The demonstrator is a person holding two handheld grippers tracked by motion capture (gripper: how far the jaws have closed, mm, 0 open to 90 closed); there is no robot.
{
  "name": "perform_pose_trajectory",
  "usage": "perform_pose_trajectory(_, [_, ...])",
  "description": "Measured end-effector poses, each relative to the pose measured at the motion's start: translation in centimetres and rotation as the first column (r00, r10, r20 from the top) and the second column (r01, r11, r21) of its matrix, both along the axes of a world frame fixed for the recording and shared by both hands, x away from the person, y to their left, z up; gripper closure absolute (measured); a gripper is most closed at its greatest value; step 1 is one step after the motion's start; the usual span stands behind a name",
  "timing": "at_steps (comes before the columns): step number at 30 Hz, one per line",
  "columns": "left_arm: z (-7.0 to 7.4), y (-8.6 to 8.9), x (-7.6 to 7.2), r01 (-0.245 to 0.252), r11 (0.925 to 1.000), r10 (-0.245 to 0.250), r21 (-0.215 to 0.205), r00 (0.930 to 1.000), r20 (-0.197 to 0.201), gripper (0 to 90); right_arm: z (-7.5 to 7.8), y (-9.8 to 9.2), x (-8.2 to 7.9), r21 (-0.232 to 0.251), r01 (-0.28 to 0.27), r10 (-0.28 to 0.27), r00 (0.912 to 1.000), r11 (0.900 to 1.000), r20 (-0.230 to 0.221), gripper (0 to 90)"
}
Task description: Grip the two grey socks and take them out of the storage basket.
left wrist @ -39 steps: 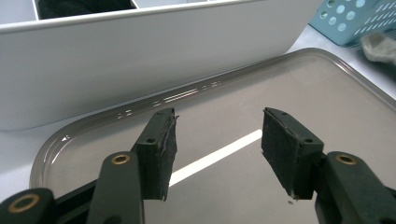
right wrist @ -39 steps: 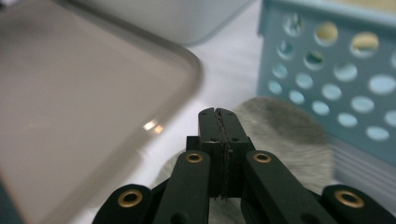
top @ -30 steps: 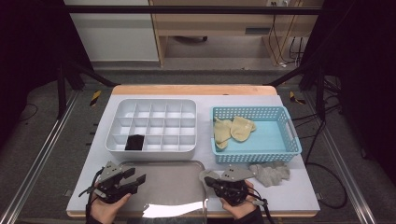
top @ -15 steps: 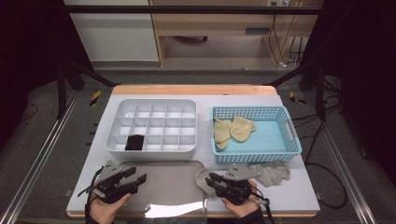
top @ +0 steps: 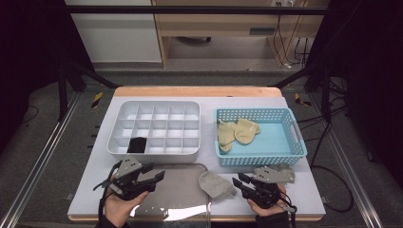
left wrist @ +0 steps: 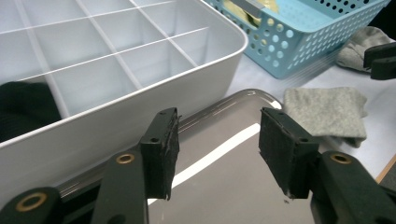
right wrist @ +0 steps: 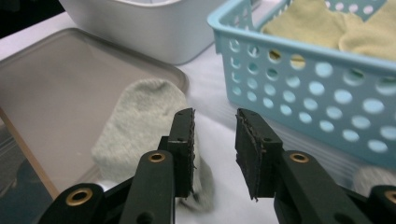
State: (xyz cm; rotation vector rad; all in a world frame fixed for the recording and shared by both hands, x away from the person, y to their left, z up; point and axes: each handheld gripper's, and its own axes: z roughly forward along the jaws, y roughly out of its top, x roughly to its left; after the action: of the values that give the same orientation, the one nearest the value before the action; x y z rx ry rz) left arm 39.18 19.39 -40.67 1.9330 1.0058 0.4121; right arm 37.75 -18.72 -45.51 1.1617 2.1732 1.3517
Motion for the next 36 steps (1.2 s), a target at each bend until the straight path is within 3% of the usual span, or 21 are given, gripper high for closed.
perform_pose_trajectory(11, [-1.3, -6.0, 1.4, 0.078, 0.9961, -0.077, 0.041, 0.997, -0.01, 54.3, -1.6, -0.8, -0.5, -0.007, 0.001, -0.001, 0.9993, 1.0, -0.037, 65.0])
perform_pose_trajectory(22, [-4.1, -10.0, 2.7, 0.139, 0.9876, -0.131, 0.073, 0.9863, -0.1, 62.7, -2.0, -0.8, -0.5, -0.016, -0.006, 0.006, 0.9991, 1.0, -0.041, 64.3])
perform_pose_trajectory(25, [-4.7, -10.7, 3.0, 0.146, 0.9844, -0.133, 0.099, 0.9829, -0.128, 66.1, -2.1, -0.8, -0.5, -0.017, -0.011, 0.01, 0.999, 1.0, -0.044, 63.9])
perform_pose_trajectory(29, [-5.5, -11.1, 3.2, 0.162, 0.9817, -0.144, 0.099, 0.9751, -0.168, 77.5, -2.2, -0.7, -0.5, -0.017, -0.018, 0.018, 0.9988, 1.0, -0.046, 63.3])
perform_pose_trajectory(32, [-5.6, -11.0, 3.2, 0.169, 0.9812, -0.151, 0.094, 0.9735, -0.172, 85.2, -2.3, -0.6, -0.5, -0.017, -0.019, 0.018, 0.9988, 1.0, -0.046, 62.3])
perform_pose_trajectory(36, [-5.0, -10.3, 2.6, 0.169, 0.9834, -0.159, 0.066, 0.9767, -0.144, 86.7, -2.3, -0.6, -0.5, -0.015, -0.019, 0.018, 0.9988, 1.0, -0.045, 61.3])
